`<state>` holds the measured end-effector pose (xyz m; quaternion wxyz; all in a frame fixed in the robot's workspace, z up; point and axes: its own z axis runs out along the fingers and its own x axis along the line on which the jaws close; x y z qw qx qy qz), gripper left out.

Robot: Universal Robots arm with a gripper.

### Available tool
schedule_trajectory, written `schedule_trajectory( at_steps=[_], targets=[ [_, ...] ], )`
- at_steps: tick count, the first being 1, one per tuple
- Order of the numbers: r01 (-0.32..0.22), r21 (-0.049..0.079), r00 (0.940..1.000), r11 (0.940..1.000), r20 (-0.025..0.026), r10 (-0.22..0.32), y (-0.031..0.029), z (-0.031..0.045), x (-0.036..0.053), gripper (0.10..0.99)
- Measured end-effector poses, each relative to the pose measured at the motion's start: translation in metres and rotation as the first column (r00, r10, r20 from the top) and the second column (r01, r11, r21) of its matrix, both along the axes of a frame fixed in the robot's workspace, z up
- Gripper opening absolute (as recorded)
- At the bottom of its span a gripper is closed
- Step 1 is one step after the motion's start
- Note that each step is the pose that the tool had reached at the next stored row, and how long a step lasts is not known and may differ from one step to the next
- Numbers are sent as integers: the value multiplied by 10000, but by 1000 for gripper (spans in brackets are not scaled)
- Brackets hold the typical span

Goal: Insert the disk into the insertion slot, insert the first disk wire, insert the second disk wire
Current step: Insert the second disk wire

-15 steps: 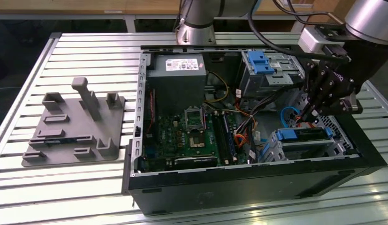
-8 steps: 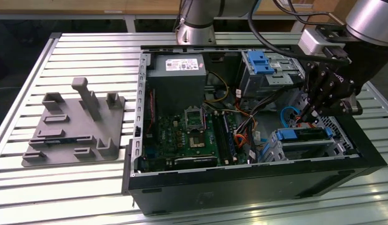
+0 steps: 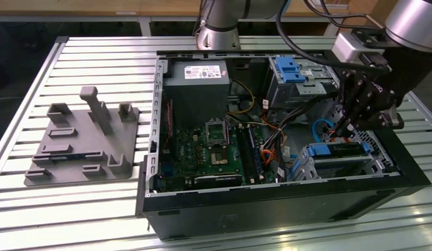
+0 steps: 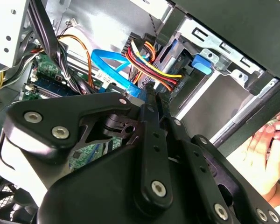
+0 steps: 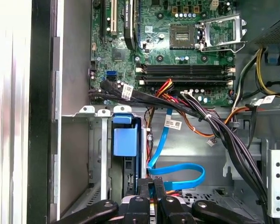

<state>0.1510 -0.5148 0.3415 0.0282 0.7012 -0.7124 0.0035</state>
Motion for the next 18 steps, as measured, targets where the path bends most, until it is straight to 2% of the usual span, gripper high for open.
schedule_trajectory(
  at_steps=[10,18],
  targets=[
    [-1,1,10000,10000,0,1,-63,-13,0,161],
    [-1,1,10000,10000,0,1,-91,-26,0,161]
  ],
)
